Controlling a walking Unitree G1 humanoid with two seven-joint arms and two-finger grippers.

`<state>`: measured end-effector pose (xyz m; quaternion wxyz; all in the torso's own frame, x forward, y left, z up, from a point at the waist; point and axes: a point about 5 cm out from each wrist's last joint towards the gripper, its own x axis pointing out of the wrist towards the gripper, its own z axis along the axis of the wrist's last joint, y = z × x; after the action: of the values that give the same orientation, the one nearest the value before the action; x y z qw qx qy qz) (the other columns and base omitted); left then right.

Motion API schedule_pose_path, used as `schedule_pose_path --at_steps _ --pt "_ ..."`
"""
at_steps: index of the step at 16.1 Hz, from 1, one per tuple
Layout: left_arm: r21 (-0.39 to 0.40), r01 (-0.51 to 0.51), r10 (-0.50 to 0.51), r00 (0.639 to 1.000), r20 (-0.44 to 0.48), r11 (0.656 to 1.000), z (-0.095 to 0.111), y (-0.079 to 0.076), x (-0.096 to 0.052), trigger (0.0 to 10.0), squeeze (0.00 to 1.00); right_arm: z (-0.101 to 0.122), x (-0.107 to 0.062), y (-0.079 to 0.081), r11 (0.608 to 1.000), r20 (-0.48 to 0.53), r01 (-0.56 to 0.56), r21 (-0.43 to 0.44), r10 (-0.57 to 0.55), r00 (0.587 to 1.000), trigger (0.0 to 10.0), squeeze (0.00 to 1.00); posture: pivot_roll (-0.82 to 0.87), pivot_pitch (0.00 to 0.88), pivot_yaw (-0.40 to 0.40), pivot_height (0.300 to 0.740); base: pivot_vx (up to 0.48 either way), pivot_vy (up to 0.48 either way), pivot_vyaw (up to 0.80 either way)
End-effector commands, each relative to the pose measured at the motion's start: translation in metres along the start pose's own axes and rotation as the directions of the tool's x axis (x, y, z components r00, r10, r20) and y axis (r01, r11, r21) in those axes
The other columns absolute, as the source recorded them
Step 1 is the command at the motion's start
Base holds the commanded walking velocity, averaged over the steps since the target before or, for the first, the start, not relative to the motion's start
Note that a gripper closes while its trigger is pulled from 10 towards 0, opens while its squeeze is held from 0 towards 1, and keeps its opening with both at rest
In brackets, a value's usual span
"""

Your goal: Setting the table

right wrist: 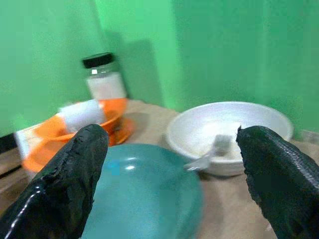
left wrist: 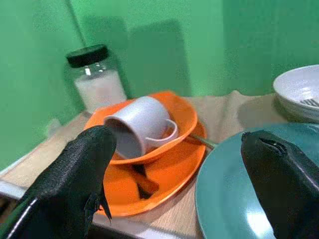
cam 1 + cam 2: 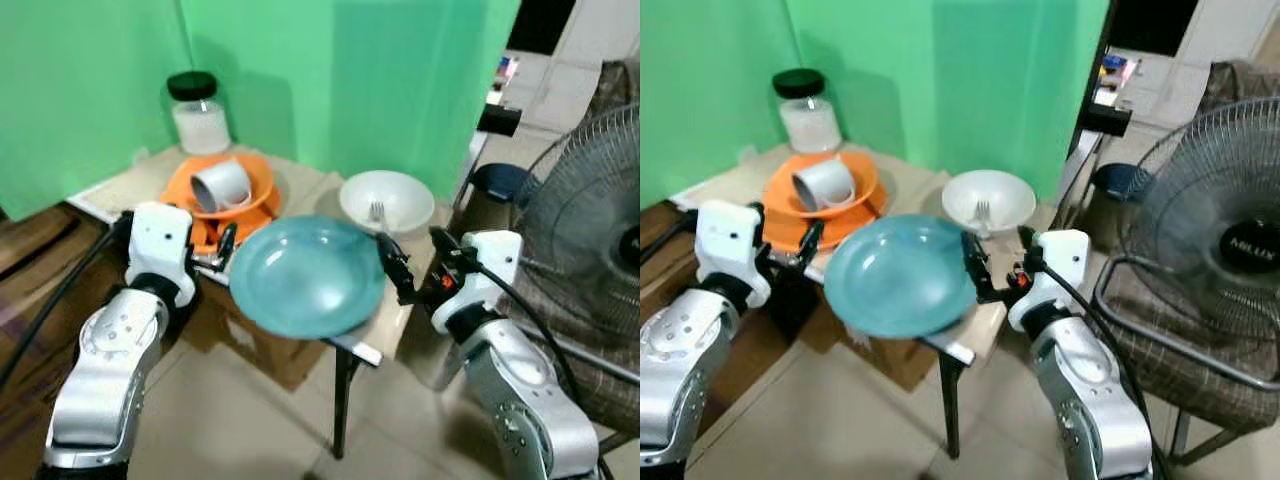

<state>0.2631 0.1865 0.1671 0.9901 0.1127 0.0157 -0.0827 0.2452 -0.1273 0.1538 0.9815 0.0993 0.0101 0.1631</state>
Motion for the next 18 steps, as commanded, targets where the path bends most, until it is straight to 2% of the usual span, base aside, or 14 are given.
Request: schedule_pose_path --at_steps 1,6,8,10,11,12,13,14,15,16,17,18 --pt "-0.003 0.059 -0.059 0.998 0.008 0.998 0.003 -0.010 0.000 10.0 0.99 0.008 -0.001 -0.007 1.000 0.016 0.024 -0.010 -0.024 1.000 10.0 1.00 0.07 0.000 0.018 0.740 0.304 0.000 0.00" --pt "-0.002 0.074 -0.074 0.997 0.001 0.997 0.001 -0.010 -0.001 10.0 0.98 0.016 0.008 -0.005 1.000 0.011 0.003 -0.022 -0.003 1.000 10.0 1.00 0.07 0.000 0.012 0.740 0.290 0.000 0.00" --pt "0.006 0.077 -0.077 0.997 -0.003 0.997 0.001 -0.011 -0.001 10.0 0.93 0.020 0.015 -0.006 1.000 -0.002 -0.002 -0.028 0.002 1.000 10.0 1.00 0.07 0.000 0.014 0.740 0.000 0.000 0.00" --pt "0.009 0.112 -0.112 0.994 -0.010 0.994 0.000 -0.013 -0.001 10.0 0.78 0.029 0.032 -0.003 0.997 -0.023 -0.044 -0.062 0.042 0.999 10.0 1.00 0.07 0.000 0.015 0.740 0.000 0.000 0.00" --pt "0.011 0.143 -0.142 0.990 -0.023 0.990 -0.001 -0.014 -0.001 10.0 0.71 0.035 0.049 0.001 0.993 -0.062 -0.081 -0.091 0.076 0.995 10.0 1.00 0.07 0.000 0.014 0.740 0.000 0.000 0.00" --pt "0.012 0.155 -0.155 0.988 -0.027 0.988 -0.002 -0.015 -0.002 10.0 0.71 0.037 0.055 0.003 0.989 -0.080 -0.099 -0.106 0.091 0.993 10.0 1.00 0.06 0.000 0.015 0.740 0.000 0.000 0.00" --pt "0.015 0.203 -0.202 0.979 -0.039 0.979 -0.003 -0.016 -0.004 10.0 0.63 0.039 0.075 0.006 0.989 -0.159 -0.106 -0.100 0.090 0.983 10.0 1.00 0.06 0.000 0.013 0.740 0.000 0.000 0.00" --pt "0.024 0.229 -0.228 0.972 -0.049 0.973 -0.005 -0.016 -0.005 10.0 0.61 0.039 0.086 0.008 0.986 -0.213 -0.115 -0.117 0.088 0.973 10.0 1.00 0.06 0.000 0.013 0.740 0.000 0.000 0.00" --pt "0.023 0.260 -0.258 0.964 -0.065 0.965 -0.006 -0.016 -0.007 10.0 0.56 0.040 0.100 0.008 0.991 -0.271 -0.102 -0.082 0.076 0.959 10.0 0.00 0.06 0.000 0.012 0.740 0.000 0.000 0.00" --pt "0.022 0.274 -0.272 0.959 -0.076 0.962 -0.007 -0.015 -0.008 10.0 0.56 0.041 0.106 0.008 0.994 -0.304 -0.094 -0.064 0.070 0.950 10.0 0.00 0.06 0.000 0.011 0.740 0.000 0.000 0.00" --pt "0.023 0.301 -0.298 0.950 -0.090 0.953 -0.009 -0.013 -0.009 10.0 0.32 0.042 0.117 0.007 0.995 -0.352 -0.081 -0.066 0.052 0.935 10.0 0.00 0.06 0.000 0.009 0.740 0.000 0.000 0.00" --pt "0.031 0.346 -0.340 0.933 -0.116 0.938 -0.011 -0.009 -0.012 10.0 0.15 0.041 0.131 0.006 0.998 -0.429 -0.051 -0.045 0.027 0.903 10.0 0.00 0.06 0.000 0.008 0.740 0.000 0.000 0.00"
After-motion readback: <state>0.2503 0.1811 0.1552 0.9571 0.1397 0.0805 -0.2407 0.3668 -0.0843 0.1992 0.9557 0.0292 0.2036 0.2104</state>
